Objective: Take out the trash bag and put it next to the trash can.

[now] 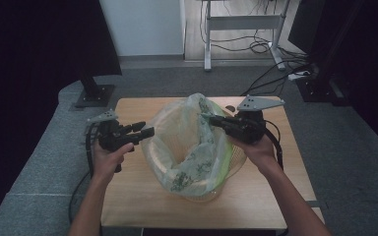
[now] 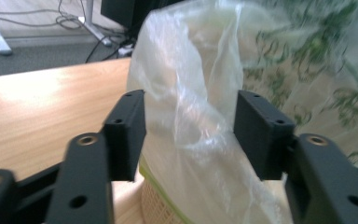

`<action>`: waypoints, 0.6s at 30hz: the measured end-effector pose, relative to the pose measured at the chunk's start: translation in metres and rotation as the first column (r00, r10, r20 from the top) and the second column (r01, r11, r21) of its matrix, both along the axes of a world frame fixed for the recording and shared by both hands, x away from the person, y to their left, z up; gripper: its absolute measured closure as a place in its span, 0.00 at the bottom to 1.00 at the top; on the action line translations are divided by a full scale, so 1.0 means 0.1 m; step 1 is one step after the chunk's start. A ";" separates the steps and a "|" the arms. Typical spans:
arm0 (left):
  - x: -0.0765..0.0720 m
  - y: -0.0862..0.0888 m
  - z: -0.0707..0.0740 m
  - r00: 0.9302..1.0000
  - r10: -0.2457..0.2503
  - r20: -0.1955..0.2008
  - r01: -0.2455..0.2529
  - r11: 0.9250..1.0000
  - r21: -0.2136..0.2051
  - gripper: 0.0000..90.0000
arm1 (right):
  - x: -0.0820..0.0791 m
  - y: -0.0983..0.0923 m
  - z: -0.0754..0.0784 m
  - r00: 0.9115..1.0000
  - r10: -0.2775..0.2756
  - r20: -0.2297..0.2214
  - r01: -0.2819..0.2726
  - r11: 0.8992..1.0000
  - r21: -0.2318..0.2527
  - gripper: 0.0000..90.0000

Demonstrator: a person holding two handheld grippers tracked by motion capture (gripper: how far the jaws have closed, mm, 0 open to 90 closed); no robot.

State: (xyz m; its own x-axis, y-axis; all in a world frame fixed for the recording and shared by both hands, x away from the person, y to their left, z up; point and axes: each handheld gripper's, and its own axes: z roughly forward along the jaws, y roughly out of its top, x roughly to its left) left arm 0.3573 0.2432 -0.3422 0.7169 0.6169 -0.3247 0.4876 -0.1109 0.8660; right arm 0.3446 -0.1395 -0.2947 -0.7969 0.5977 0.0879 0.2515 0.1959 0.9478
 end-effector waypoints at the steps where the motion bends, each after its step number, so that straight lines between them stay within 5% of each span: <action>1: 0.01 0.00 -0.01 1.000 -0.016 -0.010 0.016 1.000 -0.019 0.62 | 0.00 0.00 0.00 1.000 -0.001 -0.002 0.001 1.000 0.000 0.99; 3: 0.00 0.00 0.00 0.999 -0.030 -0.013 0.030 0.999 -0.036 0.77 | -0.01 0.00 -0.01 1.000 -0.001 -0.001 0.001 1.000 0.000 0.99; 9: -0.05 0.00 0.09 1.000 -0.004 0.026 0.003 1.000 0.011 1.00 | -0.02 -0.03 -0.01 1.000 -0.006 0.003 0.006 1.000 -0.001 0.99; 18: -0.07 0.07 0.26 0.997 0.013 0.077 -0.010 0.999 -0.038 1.00 | -0.04 -0.04 0.01 1.000 0.002 0.012 -0.002 1.000 0.010 0.99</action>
State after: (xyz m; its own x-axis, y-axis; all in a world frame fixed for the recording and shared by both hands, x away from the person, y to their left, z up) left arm 0.3498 0.2500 -0.3158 0.7334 0.6138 -0.2922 0.4205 -0.0719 0.9044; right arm 0.3405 -0.1439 -0.2934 -0.7993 0.5950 0.0843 0.2398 0.1872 0.9526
